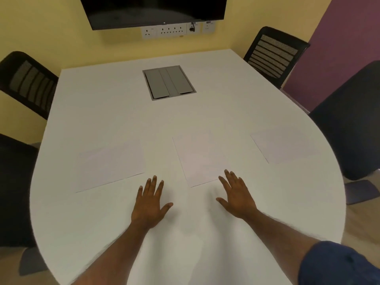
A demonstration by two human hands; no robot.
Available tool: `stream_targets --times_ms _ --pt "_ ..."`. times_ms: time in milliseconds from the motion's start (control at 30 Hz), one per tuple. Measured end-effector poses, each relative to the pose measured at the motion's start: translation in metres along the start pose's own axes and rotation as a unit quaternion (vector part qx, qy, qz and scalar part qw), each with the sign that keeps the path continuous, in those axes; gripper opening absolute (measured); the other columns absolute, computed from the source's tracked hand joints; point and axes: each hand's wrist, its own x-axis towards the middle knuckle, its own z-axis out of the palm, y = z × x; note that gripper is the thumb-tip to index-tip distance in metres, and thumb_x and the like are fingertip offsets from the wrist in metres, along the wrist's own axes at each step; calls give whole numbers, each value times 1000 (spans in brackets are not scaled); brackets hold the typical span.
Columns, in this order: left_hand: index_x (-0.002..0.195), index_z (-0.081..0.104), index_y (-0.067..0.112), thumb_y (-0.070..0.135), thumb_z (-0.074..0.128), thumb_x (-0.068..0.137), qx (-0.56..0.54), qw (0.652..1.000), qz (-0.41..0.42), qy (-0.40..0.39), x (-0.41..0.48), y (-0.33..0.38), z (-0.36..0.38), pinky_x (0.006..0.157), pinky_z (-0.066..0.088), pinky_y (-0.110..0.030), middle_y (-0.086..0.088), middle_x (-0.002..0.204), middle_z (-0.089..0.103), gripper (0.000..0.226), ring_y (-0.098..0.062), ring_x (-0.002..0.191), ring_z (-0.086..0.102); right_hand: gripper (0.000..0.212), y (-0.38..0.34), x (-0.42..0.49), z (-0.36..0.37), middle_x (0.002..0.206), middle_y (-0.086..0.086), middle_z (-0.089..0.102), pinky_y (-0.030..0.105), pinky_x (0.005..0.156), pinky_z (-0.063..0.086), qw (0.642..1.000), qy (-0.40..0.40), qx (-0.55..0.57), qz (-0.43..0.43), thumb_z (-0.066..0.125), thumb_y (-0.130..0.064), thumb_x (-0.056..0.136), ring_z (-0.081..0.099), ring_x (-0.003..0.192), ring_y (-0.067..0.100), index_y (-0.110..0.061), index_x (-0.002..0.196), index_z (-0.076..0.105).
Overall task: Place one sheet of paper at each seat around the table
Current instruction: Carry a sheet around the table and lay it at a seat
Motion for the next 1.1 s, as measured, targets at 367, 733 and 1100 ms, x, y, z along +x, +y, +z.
stream_targets --times_ms 367,733,1100 --pt "156 5 19 68 15 91 21 999 -4 38 10 42 -4 122 -5 -47 -8 163 -13 83 -27 150 -14 77 40 -2 1 166 7 2 51 121 2 997 31 -64 -31 31 -63 93 2 153 28 -22 157 16" --pt "154 26 16 70 11 91 9 999 -1 34 63 47 12 117 4 -51 -10 163 9 85 -32 150 8 75 47 60 -5 165 5 5 51 120 1 996 33 -77 -31 29 -62 94 4 152 28 -21 156 21" --pt "156 12 14 69 28 92 -79 985 -152 -8 160 64 29 122 4 -46 -6 166 6 86 -22 153 0 78 79 165 19 166 3 -11 47 118 -19 995 -30 -82 -46 20 -68 95 -13 152 24 -24 158 11"
